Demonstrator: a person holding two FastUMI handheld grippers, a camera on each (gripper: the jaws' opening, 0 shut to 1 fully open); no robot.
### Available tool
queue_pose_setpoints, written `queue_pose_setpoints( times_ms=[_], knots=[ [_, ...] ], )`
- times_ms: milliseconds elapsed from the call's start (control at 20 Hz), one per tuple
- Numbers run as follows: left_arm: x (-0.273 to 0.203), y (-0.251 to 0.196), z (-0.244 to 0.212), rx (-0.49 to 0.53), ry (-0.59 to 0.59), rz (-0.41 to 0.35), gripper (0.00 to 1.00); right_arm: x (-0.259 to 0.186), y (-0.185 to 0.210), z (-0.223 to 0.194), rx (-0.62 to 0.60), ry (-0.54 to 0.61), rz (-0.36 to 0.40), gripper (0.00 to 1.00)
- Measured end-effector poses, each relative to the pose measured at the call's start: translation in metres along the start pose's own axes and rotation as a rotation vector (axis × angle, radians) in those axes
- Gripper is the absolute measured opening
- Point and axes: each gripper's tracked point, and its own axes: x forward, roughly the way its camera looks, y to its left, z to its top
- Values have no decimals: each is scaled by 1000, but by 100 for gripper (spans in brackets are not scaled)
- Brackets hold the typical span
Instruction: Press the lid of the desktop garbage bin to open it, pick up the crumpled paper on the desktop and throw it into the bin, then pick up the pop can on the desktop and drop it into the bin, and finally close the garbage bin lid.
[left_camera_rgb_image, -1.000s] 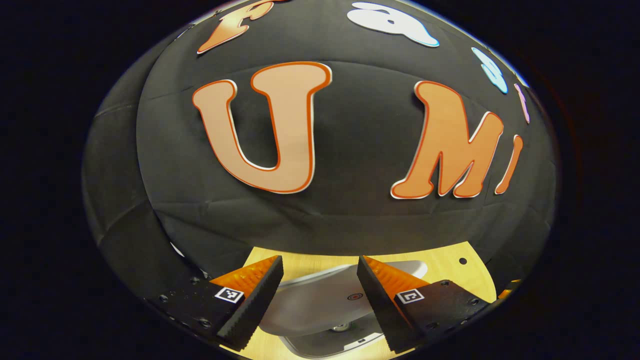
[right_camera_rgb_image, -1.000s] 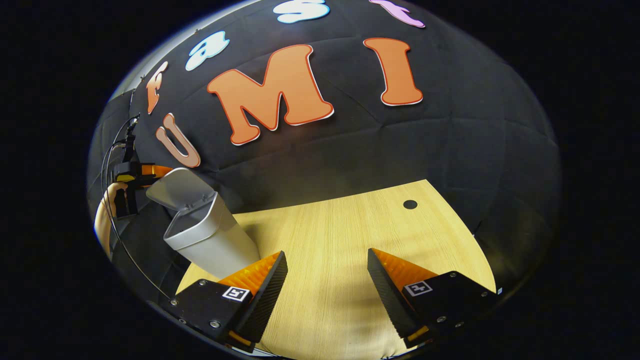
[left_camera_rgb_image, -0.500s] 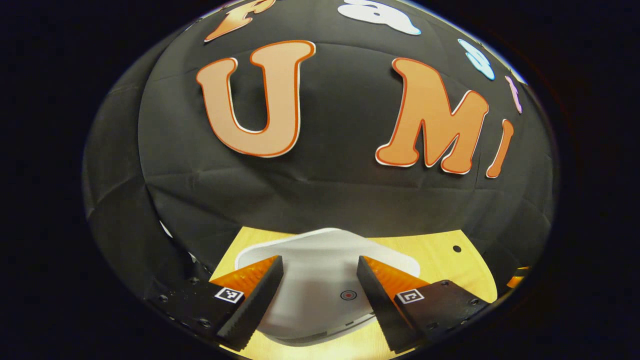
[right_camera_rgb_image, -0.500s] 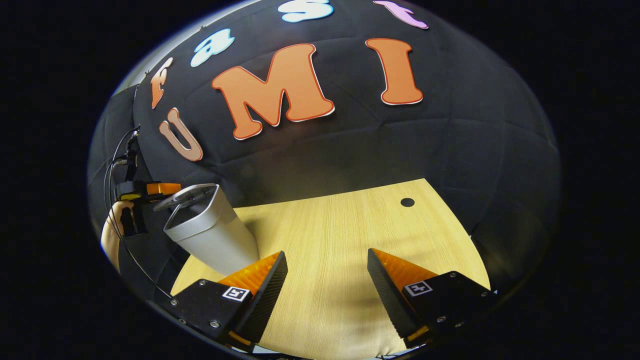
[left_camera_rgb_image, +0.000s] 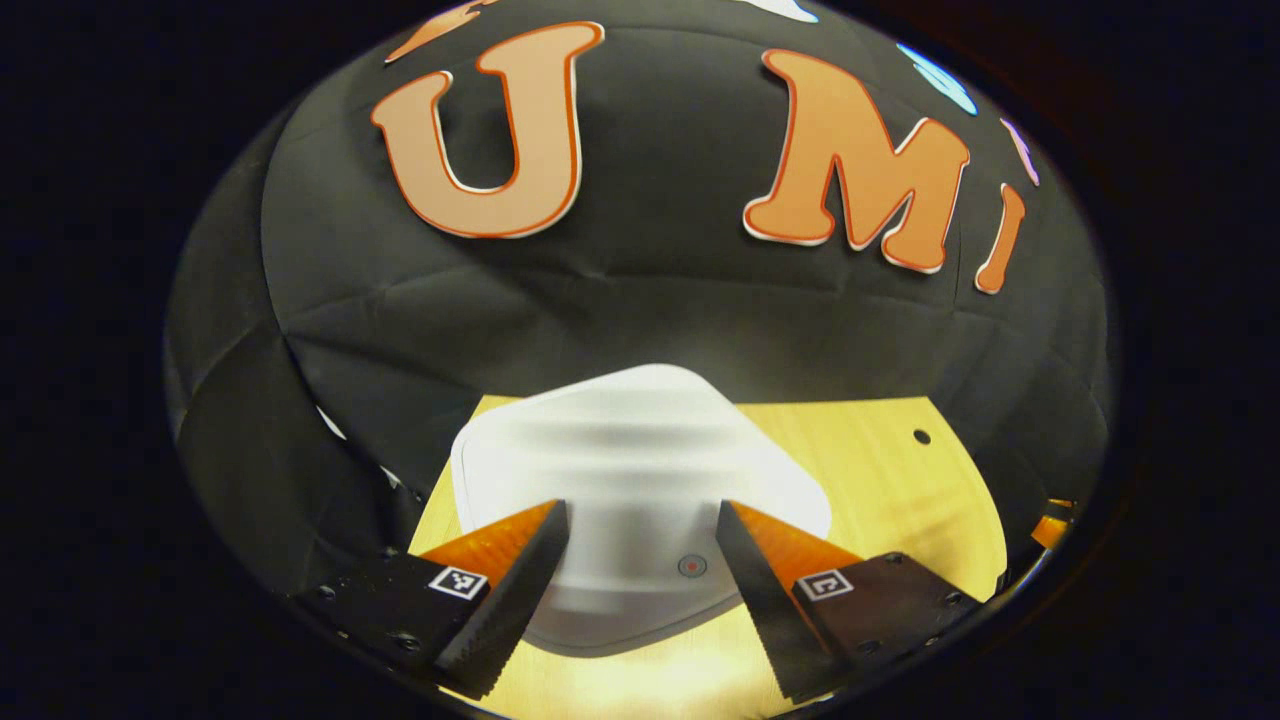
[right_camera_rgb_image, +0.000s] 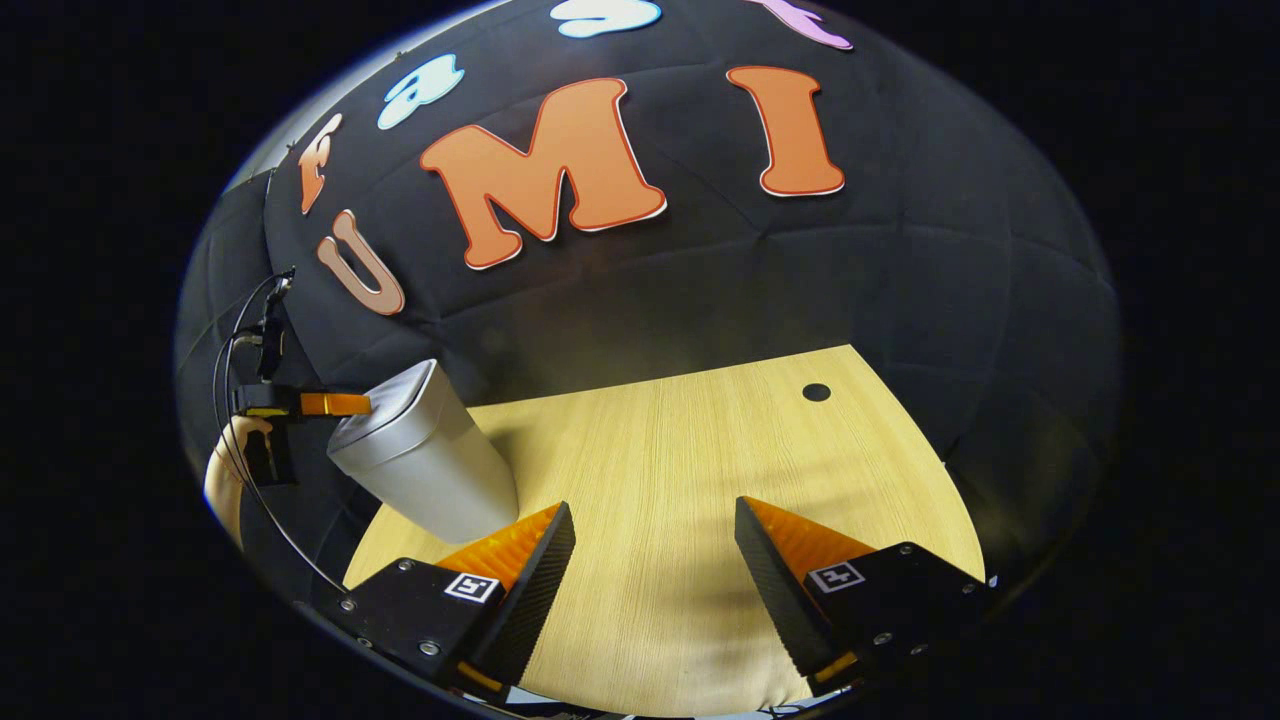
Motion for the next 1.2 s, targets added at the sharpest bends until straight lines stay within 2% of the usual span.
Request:
queue_pose_setpoints(
  times_ms=[100,350,750,850,900,950,1200],
  knots=[
    [-2,-4,-9,53,36,-15,96,2,-1,-5,-8,18,-6,96],
    [1,-6,-11,94,11,-25,98,9,2,-12,-31,50,-5,97],
    [-2,-6,-5,57,4,-36,97,10,4,-2,-36,42,5,96],
    [-5,-2,-8,59,14,-12,94,9,4,3,-29,33,6,97],
    [-7,-2,-8,63,18,2,96,9,5,6,-29,29,6,97],
    [-8,-2,-7,66,9,5,99,8,5,6,-29,26,4,96],
    [-31,-17,11,66,-99,17,97,7,8,19,-32,-24,-14,96]
  ],
)
